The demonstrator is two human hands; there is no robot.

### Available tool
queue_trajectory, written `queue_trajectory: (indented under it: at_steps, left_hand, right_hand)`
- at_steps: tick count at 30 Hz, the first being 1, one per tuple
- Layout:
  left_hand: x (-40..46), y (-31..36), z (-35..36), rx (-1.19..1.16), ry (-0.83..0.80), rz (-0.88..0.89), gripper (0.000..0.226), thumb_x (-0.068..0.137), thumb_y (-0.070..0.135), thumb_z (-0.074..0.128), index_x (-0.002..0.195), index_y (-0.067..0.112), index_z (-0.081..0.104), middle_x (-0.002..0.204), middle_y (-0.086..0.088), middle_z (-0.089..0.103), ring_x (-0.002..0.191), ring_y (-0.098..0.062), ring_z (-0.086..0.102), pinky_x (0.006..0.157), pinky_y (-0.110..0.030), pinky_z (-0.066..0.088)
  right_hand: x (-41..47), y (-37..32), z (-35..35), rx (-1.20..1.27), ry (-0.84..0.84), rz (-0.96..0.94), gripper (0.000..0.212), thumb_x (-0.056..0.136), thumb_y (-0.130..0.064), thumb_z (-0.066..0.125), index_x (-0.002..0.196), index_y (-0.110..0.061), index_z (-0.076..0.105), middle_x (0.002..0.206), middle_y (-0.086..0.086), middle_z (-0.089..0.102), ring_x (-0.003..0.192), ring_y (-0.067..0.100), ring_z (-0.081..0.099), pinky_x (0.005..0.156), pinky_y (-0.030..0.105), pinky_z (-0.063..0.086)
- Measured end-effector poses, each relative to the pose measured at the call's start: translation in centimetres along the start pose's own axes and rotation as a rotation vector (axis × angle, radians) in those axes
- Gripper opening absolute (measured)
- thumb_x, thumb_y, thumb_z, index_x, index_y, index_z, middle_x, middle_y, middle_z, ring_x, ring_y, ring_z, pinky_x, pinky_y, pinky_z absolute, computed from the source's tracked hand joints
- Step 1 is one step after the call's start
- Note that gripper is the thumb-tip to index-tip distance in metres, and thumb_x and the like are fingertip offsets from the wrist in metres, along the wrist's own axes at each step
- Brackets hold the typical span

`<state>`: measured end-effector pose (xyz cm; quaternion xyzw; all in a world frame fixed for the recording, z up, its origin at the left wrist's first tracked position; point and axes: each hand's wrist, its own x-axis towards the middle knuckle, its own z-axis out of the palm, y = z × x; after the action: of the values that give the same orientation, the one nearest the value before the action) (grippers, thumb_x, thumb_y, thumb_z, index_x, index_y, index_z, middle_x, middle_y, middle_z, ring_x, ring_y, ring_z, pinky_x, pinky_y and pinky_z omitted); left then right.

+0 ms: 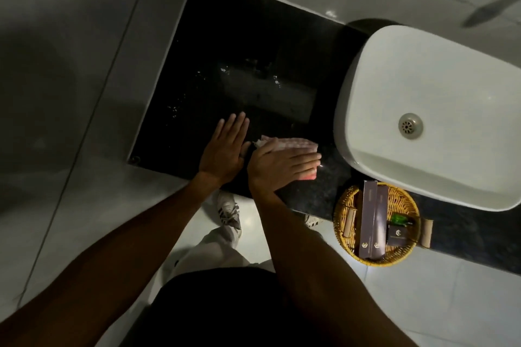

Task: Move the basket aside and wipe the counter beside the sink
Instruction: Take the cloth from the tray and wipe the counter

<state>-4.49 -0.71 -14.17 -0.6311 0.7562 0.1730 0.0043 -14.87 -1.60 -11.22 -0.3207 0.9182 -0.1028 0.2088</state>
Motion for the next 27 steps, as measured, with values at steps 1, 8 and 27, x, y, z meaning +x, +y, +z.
queue_trajectory:
  at_steps: [1,8,27]
  left_hand:
    - [0.0,0.1,0.1,0.022,0.010,-0.002,0.062,0.110,0.038,0.025,0.163,0.006,0.020,0.173,-0.013,0.019,0.162,-0.030,0.016,0.133,-0.048,0.013]
    - [0.1,-0.3,0.7,0.027,0.070,-0.012,0.062,0.109,0.038,0.019,0.164,0.009,0.020,0.174,-0.011,0.019,0.162,-0.028,0.016,0.132,-0.049,0.018]
    - [0.0,0.3,-1.9,-0.040,0.147,-0.032,0.063,0.107,0.035,0.027,0.163,0.005,0.024,0.173,-0.014,0.020,0.161,-0.029,0.019,0.129,-0.050,0.026]
  right_hand:
    - [0.8,-0.8,0.2,0.007,0.000,-0.014,0.094,0.098,-0.057,0.033,0.160,0.011,0.012,0.169,0.033,0.009,0.159,0.045,0.008,0.129,0.058,0.012]
    - [8.1,-5.4,1.6,-0.237,-0.028,-0.459,0.095,0.092,-0.053,0.027,0.160,0.012,0.011,0.166,0.038,0.008,0.158,0.051,0.005,0.128,0.062,0.004]
    - [11.9,-14.5,-0.2,-0.305,-0.125,-1.307,0.081,0.107,-0.053,0.031,0.165,-0.002,0.006,0.173,0.021,0.000,0.162,0.035,-0.001,0.132,0.048,-0.005]
